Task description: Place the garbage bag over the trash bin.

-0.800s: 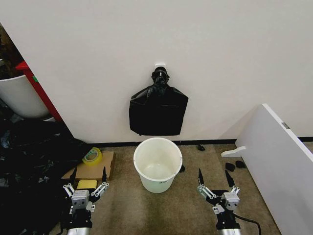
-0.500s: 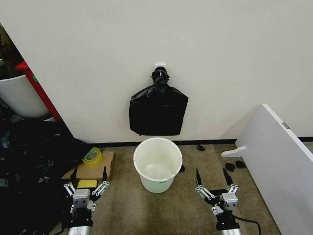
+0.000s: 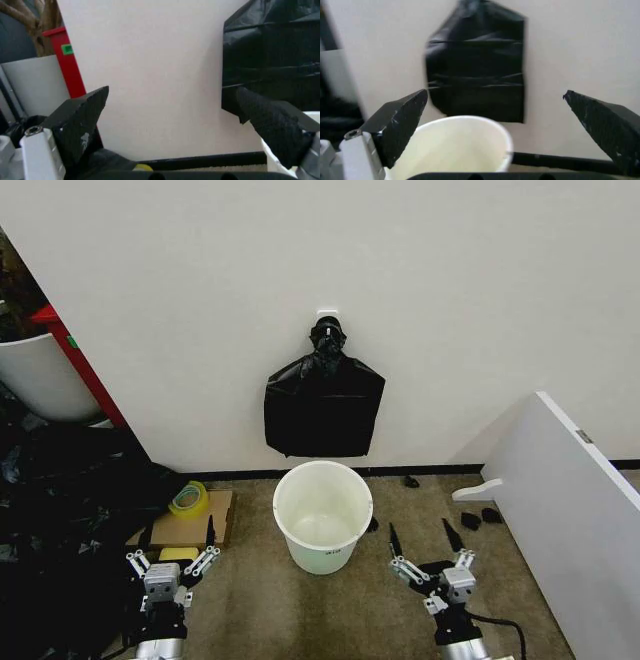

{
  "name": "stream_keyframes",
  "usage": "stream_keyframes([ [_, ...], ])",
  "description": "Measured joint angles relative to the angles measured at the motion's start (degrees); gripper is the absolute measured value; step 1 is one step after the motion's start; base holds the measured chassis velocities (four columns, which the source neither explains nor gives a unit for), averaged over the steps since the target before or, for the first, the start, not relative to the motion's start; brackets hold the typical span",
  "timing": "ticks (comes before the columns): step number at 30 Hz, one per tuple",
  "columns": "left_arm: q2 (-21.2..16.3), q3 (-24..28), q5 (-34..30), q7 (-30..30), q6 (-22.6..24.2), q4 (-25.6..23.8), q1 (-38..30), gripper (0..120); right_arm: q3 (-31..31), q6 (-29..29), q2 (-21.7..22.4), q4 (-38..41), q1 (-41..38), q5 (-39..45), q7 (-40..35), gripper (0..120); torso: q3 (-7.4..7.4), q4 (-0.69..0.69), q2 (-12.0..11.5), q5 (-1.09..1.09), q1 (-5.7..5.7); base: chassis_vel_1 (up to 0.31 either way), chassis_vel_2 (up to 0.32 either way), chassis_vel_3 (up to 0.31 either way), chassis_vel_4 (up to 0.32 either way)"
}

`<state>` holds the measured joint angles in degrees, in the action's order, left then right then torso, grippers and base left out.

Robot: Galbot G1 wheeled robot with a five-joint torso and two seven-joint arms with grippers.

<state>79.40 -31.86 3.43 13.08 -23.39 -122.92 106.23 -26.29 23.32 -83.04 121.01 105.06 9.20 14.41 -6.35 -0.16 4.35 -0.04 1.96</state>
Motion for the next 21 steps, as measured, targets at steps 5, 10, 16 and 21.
stream_keyframes([
  [5, -0.23, 0.01, -0.14, -0.81, -0.2, 0.56, -0.13, 100, 0.93, -5.88, 3.67, -0.12, -3.71, 5.47, 1.66, 100, 0.0, 0.02, 0.0, 0.01, 0.0, 0.0, 0.0, 0.0, 0.0],
  [10, 0.03, -0.21, -0.14, -1.52, -0.2, 0.81, -0.34, 100, 2.4, -11.22, 7.53, -1.93, -12.02, 13.19, 1.5, 100, 0.0, 0.03, 0.0, 0.03, 0.0, 0.0, 0.0, 0.0, 0.0],
  [16, 0.52, -0.41, 0.48, -1.9, 0.12, 1.68, -0.31, 99, 5.78, -16.47, 10.48, -8.99, -24.46, 23.85, 5.16, 100, -0.01, 0.02, 0.0, 0.02, 0.01, 0.0, 0.0, 0.0, 0.0],
  [21, 0.97, -0.49, 0.94, -2.04, 0.31, 2.07, -0.12, 99, 9.79, -20.2, 11.05, -13.56, -35.3, 31.21, 5.71, 100, -0.01, 0.02, 0.0, 0.01, 0.01, 0.0, 0.0, 0.0, 0.0],
])
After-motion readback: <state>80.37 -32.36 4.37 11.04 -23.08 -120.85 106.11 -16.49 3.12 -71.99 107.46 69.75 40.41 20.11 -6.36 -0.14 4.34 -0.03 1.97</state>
